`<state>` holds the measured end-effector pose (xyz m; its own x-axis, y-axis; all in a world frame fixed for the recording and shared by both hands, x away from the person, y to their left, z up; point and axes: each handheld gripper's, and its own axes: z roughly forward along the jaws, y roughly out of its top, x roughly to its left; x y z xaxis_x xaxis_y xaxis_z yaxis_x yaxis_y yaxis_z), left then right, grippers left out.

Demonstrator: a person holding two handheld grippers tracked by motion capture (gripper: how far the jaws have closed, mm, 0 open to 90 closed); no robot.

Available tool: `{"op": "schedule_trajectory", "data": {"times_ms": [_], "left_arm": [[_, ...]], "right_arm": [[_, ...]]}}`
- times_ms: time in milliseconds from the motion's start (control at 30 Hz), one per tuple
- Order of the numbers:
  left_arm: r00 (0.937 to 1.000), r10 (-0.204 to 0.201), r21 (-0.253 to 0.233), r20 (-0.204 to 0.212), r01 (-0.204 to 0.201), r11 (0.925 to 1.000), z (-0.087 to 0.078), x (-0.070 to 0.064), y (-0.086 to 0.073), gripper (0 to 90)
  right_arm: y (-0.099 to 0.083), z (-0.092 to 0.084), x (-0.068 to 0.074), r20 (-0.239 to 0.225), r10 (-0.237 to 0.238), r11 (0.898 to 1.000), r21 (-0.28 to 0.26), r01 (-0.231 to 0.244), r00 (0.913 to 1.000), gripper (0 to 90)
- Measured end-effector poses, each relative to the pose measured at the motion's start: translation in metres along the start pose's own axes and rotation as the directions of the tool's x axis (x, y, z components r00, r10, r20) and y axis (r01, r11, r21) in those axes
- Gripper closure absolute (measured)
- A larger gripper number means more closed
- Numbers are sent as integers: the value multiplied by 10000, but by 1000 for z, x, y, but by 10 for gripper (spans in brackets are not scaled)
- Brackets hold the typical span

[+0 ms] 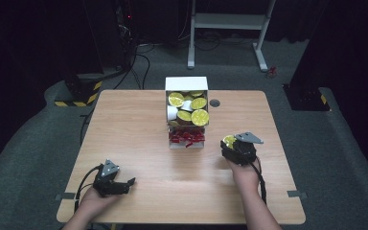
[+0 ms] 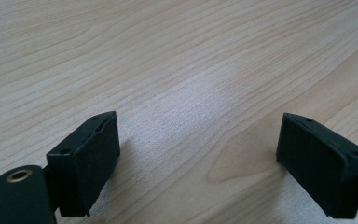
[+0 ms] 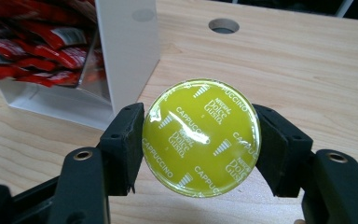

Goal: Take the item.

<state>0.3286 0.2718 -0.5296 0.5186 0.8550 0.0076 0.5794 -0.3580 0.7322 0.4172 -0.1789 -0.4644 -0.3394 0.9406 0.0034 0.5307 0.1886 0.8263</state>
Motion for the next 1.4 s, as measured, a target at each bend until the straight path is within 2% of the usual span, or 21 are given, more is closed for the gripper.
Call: {"op": "schedule_trajectory", "data": {"times_ms": [300, 433, 500, 700, 967, 1133, 1267, 1400], "left_arm": [[10000, -36, -6, 12, 36, 10000, 0, 0, 0, 136], [10000, 2, -2, 7, -2, 10000, 0, 0, 0, 136], [10000, -23, -7, 24, 23, 10000, 0, 0, 0, 136], [10000, 0, -4, 23, 0, 10000, 0, 0, 0, 136], [10000, -52, 2, 38, 52, 10000, 0, 0, 0, 136], [10000, -50, 3, 40, 50, 10000, 0, 0, 0, 136], [10000, -45, 6, 42, 45, 10000, 0, 0, 0, 136], [10000, -47, 2, 43, 47, 10000, 0, 0, 0, 136]], "right_arm": [[-3, 16, -6, 199, 182, 9992, 366, -189, 9996, 390], [-4, 23, -9, 269, 108, 9989, 453, -120, 9996, 390], [-6, 26, -8, 284, 235, 9980, 579, -251, 9993, 391], [-9, 35, -8, 276, 162, 9967, 790, -184, 9995, 390], [-12, 48, -10, 245, 417, 9942, 979, -439, 9988, 391], [-14, 53, -9, 210, 624, 9912, 1159, -644, 9978, 390], [-14, 55, -6, 173, 473, 9927, 1102, -489, 9987, 390], [-15, 56, -5, 198, 515, 9915, 1189, -535, 9985, 390]]}}
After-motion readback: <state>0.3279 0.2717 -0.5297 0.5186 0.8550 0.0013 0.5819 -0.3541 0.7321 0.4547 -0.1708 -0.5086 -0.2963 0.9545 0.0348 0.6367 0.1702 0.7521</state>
